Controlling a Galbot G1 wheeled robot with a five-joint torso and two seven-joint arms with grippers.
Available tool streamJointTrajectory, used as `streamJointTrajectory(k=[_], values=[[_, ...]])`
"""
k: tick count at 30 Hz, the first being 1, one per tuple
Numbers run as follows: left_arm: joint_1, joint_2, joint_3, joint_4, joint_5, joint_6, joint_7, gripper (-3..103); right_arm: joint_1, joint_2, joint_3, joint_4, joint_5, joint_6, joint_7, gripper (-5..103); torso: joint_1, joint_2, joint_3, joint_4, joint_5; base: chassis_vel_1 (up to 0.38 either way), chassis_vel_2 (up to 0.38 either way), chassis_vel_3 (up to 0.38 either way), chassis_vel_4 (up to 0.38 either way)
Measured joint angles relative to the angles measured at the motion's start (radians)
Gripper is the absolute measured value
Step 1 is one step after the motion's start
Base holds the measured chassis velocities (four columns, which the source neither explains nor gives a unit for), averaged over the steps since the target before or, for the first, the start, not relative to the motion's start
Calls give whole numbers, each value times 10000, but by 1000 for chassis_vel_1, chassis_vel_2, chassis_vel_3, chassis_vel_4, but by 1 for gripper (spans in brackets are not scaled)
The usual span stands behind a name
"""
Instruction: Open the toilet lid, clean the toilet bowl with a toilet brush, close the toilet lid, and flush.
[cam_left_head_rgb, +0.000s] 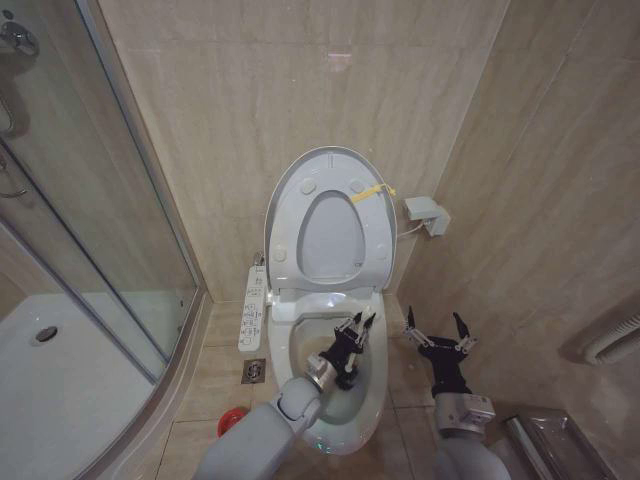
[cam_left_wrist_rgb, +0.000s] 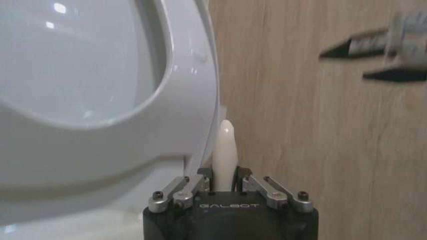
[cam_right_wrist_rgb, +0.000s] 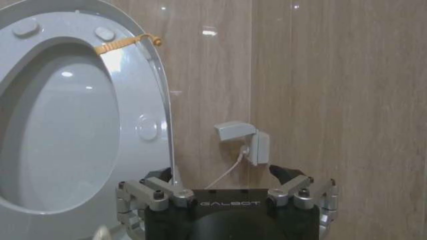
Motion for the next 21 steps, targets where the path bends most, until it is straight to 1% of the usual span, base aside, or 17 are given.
streamJointTrajectory(k=[2, 5, 8, 11, 12, 15, 19, 21], values=[[-45, 8, 18, 170, -28, 0, 30, 22, 0, 0, 0, 0, 0, 0, 0, 100, 0, 0, 0, 1, 0, 0, 0, 0, 0], [-299, 159, -105, 895, -59, -12, 170, 22, 0, 0, 0, 0, 0, 0, 0, 100, -1, 1, -2, 1, -2, 0, 0, 0, 0], [-444, 254, -255, 1116, 24, 24, 169, 22, 0, 0, 0, -1, 0, 0, 0, 100, -2, 0, -1, 2, -2, 0, 0, 0, 0], [-482, 338, -306, 952, 81, 132, 144, 22, 0, 0, 0, -1, 0, 0, 0, 100, -1, 0, 0, 4, 1, 0, 0, 0, 0], [-480, 360, -311, 644, 74, 202, 118, 22, 0, 0, 0, 0, 0, 0, 0, 100, -1, -1, 2, 5, 2, 0, 0, 0, 0], [-406, 283, -213, -226, -47, 330, 39, 22, 0, 0, 0, 0, 0, 0, 0, 100, -1, 0, 1, -1, 2, 0, 0, 0, 0], [-244, 125, -44, -597, -195, 335, 43, 22, 0, 0, 0, 0, 0, 0, 0, 100, -1, 0, 0, -2, 1, 0, 0, 0, 0], [-184, 104, 18, -581, -236, 317, 55, 22, 0, -1, 0, -1, 0, 0, 1, 100, -1, 0, 0, -1, 0, 0, 0, 0, 0]])
